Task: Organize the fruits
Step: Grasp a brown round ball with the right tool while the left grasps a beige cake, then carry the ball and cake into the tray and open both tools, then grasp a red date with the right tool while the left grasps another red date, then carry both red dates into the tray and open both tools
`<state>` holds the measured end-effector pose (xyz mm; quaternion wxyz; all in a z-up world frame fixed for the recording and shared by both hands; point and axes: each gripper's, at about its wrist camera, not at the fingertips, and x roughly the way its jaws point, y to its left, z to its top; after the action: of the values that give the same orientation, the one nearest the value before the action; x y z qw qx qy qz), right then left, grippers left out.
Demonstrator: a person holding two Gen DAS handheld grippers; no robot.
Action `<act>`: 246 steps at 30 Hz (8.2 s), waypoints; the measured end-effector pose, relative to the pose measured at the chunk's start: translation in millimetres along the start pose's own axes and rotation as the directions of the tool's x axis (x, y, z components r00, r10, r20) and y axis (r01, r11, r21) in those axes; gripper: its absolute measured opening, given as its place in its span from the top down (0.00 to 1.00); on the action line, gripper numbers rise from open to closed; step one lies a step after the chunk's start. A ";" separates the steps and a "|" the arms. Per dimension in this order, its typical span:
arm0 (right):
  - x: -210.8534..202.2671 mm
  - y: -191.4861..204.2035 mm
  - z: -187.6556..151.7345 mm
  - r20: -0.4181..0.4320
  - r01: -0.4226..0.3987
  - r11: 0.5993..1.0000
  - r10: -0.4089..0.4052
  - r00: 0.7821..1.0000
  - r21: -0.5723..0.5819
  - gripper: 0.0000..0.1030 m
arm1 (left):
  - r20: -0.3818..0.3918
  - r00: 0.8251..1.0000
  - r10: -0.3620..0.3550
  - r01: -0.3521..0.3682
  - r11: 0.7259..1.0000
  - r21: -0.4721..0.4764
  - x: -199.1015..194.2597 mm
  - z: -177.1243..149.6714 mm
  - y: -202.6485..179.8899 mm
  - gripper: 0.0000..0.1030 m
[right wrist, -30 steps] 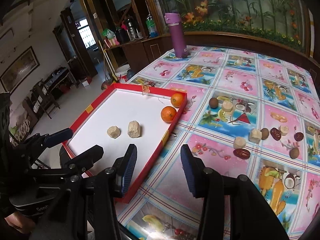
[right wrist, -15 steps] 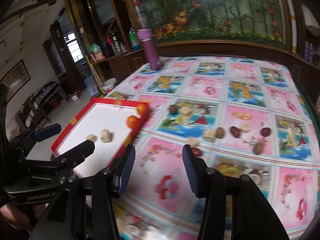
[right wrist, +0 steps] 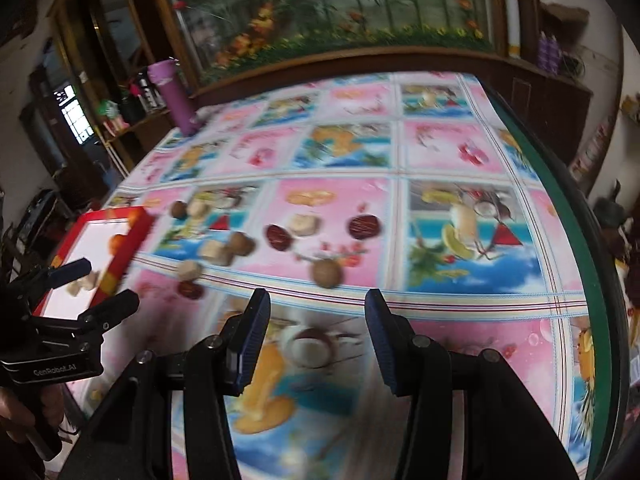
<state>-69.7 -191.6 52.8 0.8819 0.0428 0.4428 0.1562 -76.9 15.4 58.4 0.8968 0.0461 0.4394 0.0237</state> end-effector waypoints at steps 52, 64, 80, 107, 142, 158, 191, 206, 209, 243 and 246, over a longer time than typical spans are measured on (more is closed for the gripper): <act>33.8 82.8 29.4 0.003 -0.096 0.991 0.097 0.995 -0.089 0.80 | 0.096 0.972 -0.213 0.208 0.976 0.056 1.1 22.1 27.7 0.71; 39.4 233.2 10.8 -0.059 -0.304 0.915 0.299 0.952 -0.264 0.80 | 0.106 0.994 -0.021 0.035 0.990 -0.137 -53.2 -55.5 158.4 0.71; 70.7 300.9 -41.4 -0.212 -0.361 0.868 0.303 0.929 -0.341 0.81 | 0.012 0.999 0.040 -0.035 0.964 -0.263 -33.4 -112.1 215.4 0.71; 35.9 222.8 -30.0 -0.116 -0.322 0.917 0.303 0.946 -0.235 0.61 | 0.060 0.997 0.057 -0.044 0.978 -0.206 -62.6 -91.4 178.5 0.44; 53.6 -11.8 27.6 -0.032 0.072 0.997 -0.072 0.997 0.014 0.60 | -0.127 0.964 -0.232 0.233 0.972 -0.004 40.4 0.8 -5.0 0.36; 79.9 -19.3 46.0 -0.013 0.116 0.992 -0.115 0.993 0.051 0.61 | -0.144 0.956 -0.255 0.258 0.966 0.009 57.0 7.9 -16.7 0.40; 48.6 24.6 36.3 0.071 -0.097 0.994 0.093 0.993 0.053 0.73 | 0.004 0.978 -0.210 0.210 0.977 -0.048 5.3 -9.6 16.7 0.69; 33.7 182.8 30.0 0.045 -0.226 0.955 0.238 0.970 -0.190 0.73 | 0.128 0.991 -0.048 0.072 0.980 -0.184 -39.3 -40.6 120.0 0.68; 39.0 215.5 28.6 0.028 -0.240 0.940 0.254 0.967 -0.244 0.73 | 0.141 0.990 -0.015 0.046 0.974 -0.221 -42.9 -47.8 149.2 0.68; 171.5 351.7 50.9 -0.268 -0.272 0.911 0.191 0.944 -0.311 0.73 | -0.162 0.985 0.065 -0.112 0.948 -0.299 62.7 -17.8 290.8 0.68; 169.4 353.3 50.3 -0.295 -0.280 0.902 0.184 0.938 -0.329 0.68 | -0.169 0.980 0.108 -0.152 0.949 -0.276 62.7 -17.9 286.9 0.67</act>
<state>-19.1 199.4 28.8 0.7843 -0.0899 0.5077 0.3449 -53.2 307.1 27.9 0.8544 -0.0579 0.4942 0.1499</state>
